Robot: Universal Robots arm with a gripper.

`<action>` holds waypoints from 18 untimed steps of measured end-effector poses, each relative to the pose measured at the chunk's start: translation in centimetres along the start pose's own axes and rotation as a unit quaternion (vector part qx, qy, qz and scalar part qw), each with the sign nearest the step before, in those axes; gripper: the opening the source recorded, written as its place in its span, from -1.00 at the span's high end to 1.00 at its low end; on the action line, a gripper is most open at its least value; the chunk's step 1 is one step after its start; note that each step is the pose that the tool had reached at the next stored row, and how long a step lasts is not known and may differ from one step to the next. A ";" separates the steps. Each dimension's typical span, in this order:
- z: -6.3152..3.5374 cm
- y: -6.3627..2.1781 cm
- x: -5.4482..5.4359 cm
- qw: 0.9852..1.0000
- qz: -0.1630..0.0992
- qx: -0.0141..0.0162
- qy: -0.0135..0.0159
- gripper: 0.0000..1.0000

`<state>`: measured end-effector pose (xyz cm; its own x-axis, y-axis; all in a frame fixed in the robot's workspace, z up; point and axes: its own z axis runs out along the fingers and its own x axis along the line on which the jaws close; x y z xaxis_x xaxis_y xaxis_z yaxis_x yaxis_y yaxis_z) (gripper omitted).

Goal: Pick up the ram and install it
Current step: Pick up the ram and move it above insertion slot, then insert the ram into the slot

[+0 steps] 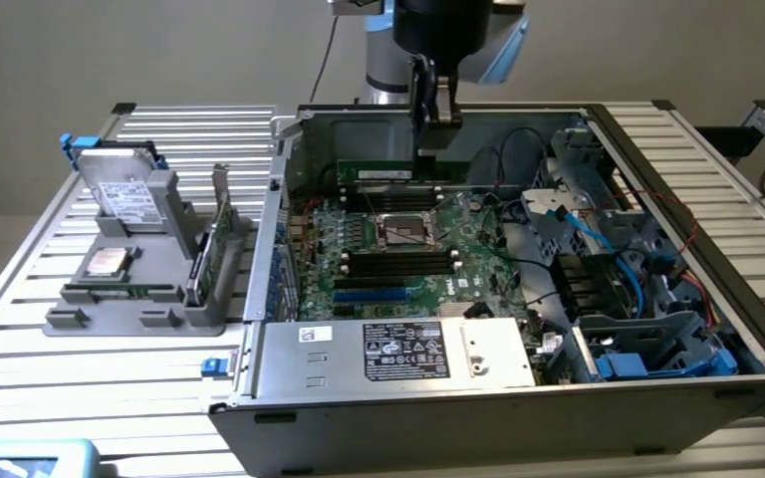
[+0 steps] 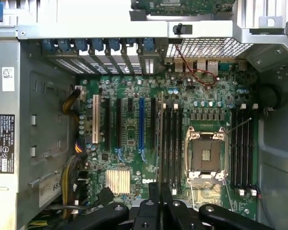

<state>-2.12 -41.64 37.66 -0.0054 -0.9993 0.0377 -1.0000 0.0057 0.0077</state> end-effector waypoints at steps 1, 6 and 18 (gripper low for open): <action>0.07 -0.02 -0.3 1.000 0.000 0.000 0.000 0.74; 0.53 -0.19 -1.2 1.000 0.000 0.000 0.000 0.74; 1.80 -0.56 -2.4 1.000 0.000 0.000 0.002 0.74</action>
<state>-1.56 -39.27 35.76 -0.0054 -0.9991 0.0419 -1.0000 0.0057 0.0076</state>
